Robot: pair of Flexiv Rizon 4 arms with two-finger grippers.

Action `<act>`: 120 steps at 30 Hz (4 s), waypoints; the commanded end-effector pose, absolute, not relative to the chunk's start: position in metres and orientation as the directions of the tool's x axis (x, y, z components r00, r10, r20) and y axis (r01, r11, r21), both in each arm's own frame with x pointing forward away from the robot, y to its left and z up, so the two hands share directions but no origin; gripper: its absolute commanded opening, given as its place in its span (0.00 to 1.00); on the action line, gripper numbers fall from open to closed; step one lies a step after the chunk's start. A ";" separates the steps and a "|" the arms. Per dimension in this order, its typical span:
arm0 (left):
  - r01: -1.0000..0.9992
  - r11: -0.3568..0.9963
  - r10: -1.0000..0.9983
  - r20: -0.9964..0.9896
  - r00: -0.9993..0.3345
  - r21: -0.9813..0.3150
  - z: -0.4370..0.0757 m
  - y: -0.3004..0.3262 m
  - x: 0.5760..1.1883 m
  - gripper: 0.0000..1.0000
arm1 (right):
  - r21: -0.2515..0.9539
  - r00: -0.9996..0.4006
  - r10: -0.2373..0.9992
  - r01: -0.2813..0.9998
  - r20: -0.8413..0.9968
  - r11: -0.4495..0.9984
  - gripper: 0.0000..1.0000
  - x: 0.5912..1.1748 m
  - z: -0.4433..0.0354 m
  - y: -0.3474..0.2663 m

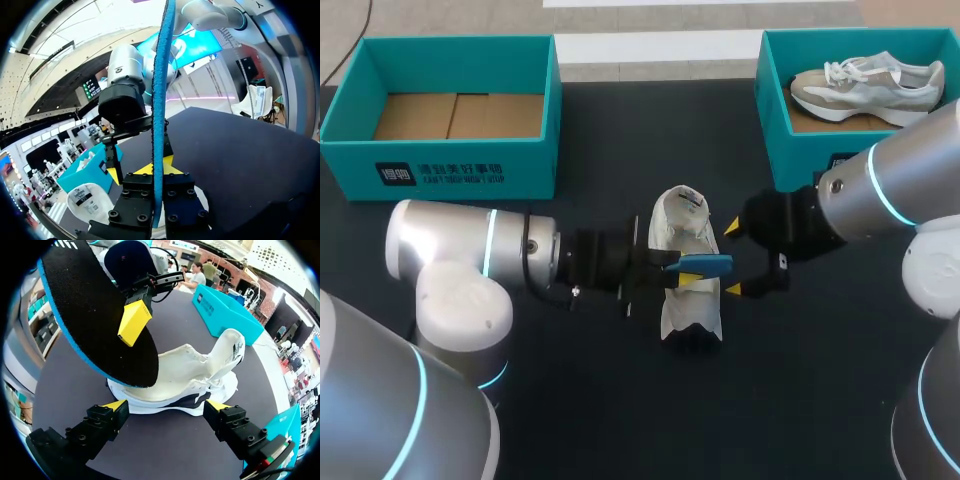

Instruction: Take the shoe out of the shoebox, open the shoe tongue, remove and reinsert the insole, then place the shoe into the shoebox

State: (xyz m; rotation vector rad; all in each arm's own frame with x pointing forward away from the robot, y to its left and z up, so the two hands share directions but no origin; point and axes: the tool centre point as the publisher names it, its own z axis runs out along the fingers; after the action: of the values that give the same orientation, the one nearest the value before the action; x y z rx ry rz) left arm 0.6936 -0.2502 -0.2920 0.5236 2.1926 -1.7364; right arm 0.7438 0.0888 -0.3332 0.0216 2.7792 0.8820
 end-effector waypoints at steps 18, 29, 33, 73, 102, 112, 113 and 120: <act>0.463 0.240 0.042 -0.467 -0.883 -0.854 -0.326 -0.249 0.708 0.00 | 0.571 -0.974 0.083 -0.054 -0.211 0.819 1.00 0.742 -0.334 0.089; 0.446 0.235 0.023 -0.454 -0.891 -0.864 -0.337 -0.242 0.725 0.00 | 0.571 -0.974 0.083 -0.054 -0.211 0.819 1.00 0.742 -0.334 0.089; 0.441 0.241 0.023 -0.449 -0.893 -0.864 -0.340 -0.242 0.730 0.00 | 0.571 -0.974 0.083 -0.054 -0.211 0.819 1.00 0.742 -0.334 0.089; 0.476 0.254 0.038 -0.483 -0.875 -0.842 -0.309 -0.246 0.718 0.29 | 0.571 -0.974 0.083 -0.054 -0.211 0.819 1.00 0.742 -0.334 0.089; 0.434 0.278 0.066 -0.433 -0.899 -0.857 -0.351 -0.244 0.744 0.00 | 0.571 -0.974 0.083 -0.054 -0.211 0.819 1.00 0.742 -0.334 0.089; 0.485 0.296 0.084 -0.483 -0.871 -0.823 -0.328 -0.248 0.721 0.17 | 0.571 -0.974 0.083 -0.054 -0.211 0.819 1.00 0.742 -0.334 0.089; 0.484 0.295 0.089 -0.481 -0.872 -0.824 -0.325 -0.248 0.721 0.34 | 0.571 -0.974 0.083 -0.054 -0.211 0.819 1.00 0.742 -0.334 0.089; 0.490 0.314 0.097 -0.486 -0.868 -0.813 -0.318 -0.248 0.719 0.37 | 0.571 -0.974 0.083 -0.054 -0.211 0.819 1.00 0.742 -0.334 0.089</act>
State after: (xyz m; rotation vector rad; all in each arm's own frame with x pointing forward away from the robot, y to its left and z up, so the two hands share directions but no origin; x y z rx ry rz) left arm 0.7214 -0.2494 -0.3222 0.5250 2.2297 -1.5821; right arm 0.7440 0.0892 -0.3333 0.0214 2.7792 0.8818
